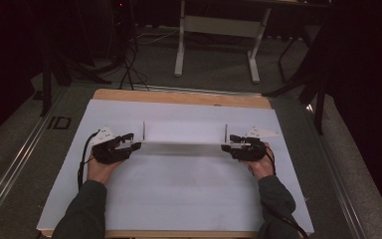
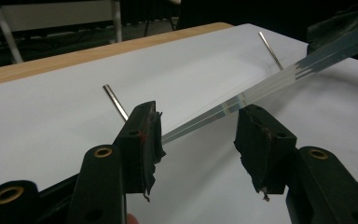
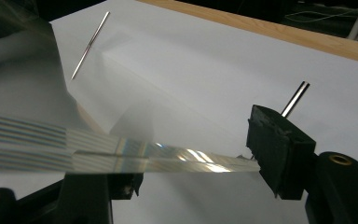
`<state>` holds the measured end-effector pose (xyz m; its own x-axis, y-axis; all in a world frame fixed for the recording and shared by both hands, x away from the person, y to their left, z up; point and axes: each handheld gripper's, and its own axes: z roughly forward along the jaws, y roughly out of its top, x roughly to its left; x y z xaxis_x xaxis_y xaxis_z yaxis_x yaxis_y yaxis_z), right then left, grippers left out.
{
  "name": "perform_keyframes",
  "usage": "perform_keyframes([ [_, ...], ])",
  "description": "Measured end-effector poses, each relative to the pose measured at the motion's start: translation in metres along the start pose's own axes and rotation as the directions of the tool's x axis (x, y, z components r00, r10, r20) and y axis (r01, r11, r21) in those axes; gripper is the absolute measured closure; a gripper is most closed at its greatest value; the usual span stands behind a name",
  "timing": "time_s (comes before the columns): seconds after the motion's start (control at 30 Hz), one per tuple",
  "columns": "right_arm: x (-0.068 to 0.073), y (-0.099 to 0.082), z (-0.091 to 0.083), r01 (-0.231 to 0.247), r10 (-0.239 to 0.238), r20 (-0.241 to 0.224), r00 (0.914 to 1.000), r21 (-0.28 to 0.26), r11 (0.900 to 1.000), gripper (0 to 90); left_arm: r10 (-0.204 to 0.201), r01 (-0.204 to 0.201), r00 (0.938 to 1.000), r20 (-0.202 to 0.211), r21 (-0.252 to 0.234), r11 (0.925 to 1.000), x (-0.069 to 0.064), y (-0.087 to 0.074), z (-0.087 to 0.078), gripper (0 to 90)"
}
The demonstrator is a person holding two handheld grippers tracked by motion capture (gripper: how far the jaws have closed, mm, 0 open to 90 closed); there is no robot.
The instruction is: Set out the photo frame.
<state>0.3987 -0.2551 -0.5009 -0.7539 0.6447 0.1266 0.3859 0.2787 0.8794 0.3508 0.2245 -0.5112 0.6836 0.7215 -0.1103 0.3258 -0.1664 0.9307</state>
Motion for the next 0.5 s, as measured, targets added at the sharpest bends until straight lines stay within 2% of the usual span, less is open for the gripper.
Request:
perform_keyframes([
  [0.13, 0.0, 0.0, 0.0, 0.001, -0.001, -0.001, 1.0, 0.001, 1.0, 38.8, 0.006, -0.007, 0.9999, 0.011, 0.009, 0.9999, -0.002, 0.002, 0.005, 48.9],
  [0.17, 0.0, 0.0, 0.0, 0.001, -0.001, -0.002, 1.0, 0.002, 1.0, 38.9, 0.023, -0.023, 0.9997, 0.01, 0.012, 0.9997, -0.004, 0.004, 0.007, 48.9],
  [0.27, -0.001, 0.001, 0.0, -0.003, 0.003, -0.002, 1.0, 0.004, 1.0, 38.9, 0.036, -0.037, 0.9993, 0.01, 0.022, 0.9991, -0.005, 0.007, 0.01, 48.8],
  [0.33, -0.002, 0.001, 0.001, -0.016, 0.016, -0.003, 0.9999, -0.014, 0.9998, 39.1, 0.023, -0.023, 0.9997, 0.01, 0.013, 0.9996, -0.003, 0.009, 0.011, 49.0],
  [0.5, -0.004, 0.003, 0.001, -0.019, 0.019, -0.002, 0.9998, -0.021, 0.9996, 39.8, 0.009, -0.009, 0.9999, 0.009, -0.003, 1.0, -0.002, 0.009, 0.012, 49.2],
])
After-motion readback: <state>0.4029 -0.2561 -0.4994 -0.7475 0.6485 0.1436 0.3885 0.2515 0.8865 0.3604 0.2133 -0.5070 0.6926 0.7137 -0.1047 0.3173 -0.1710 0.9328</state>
